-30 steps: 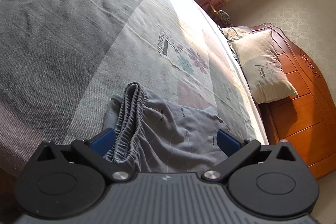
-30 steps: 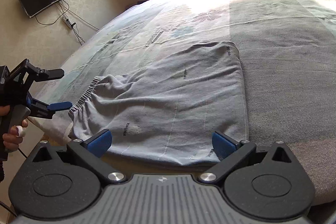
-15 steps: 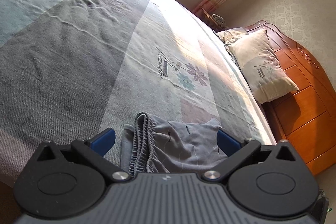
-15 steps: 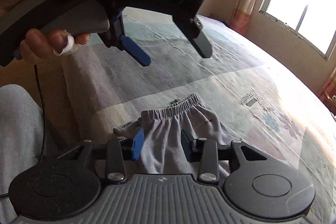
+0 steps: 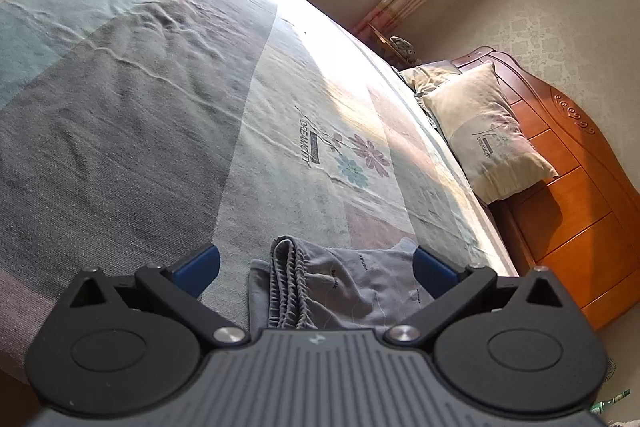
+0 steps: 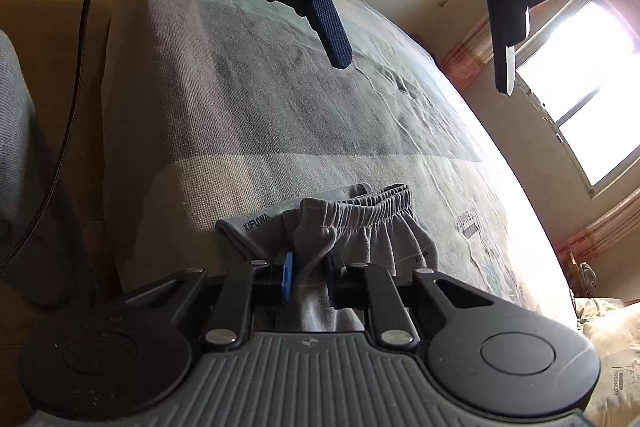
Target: Fold clothes
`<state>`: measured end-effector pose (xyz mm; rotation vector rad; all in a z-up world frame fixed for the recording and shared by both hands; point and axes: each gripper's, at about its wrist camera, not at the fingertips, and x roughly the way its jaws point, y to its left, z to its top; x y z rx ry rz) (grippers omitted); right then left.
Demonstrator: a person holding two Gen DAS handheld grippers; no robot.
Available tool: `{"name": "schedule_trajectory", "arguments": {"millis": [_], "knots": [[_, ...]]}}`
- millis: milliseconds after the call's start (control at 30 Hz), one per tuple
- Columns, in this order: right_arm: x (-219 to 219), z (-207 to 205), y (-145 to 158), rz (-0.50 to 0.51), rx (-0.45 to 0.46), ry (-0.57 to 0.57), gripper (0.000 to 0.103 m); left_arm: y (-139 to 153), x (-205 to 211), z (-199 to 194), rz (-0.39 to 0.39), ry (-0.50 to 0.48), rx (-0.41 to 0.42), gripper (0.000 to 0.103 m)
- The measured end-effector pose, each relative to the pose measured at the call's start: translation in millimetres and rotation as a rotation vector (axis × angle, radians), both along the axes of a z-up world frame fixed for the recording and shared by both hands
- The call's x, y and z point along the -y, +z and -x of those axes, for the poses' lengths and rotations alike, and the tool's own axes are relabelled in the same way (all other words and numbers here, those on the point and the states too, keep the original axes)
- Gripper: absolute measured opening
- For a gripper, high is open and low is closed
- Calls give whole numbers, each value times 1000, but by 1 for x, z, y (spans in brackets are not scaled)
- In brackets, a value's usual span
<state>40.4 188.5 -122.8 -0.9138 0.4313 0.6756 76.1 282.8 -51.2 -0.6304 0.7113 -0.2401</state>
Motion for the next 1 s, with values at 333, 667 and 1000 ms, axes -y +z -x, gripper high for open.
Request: {"name": "schedule_trajectory", "arguments": {"millis": [333, 667, 1000], "knots": [[21, 5, 35, -88, -31, 5, 9, 8, 1, 5, -31, -6, 13, 102], [44, 9, 60, -262, 11, -61, 9, 3, 8, 0, -33, -28, -2, 102], [19, 2, 7, -110, -105, 18, 15, -11, 22, -14, 28, -83, -40, 102]]}}
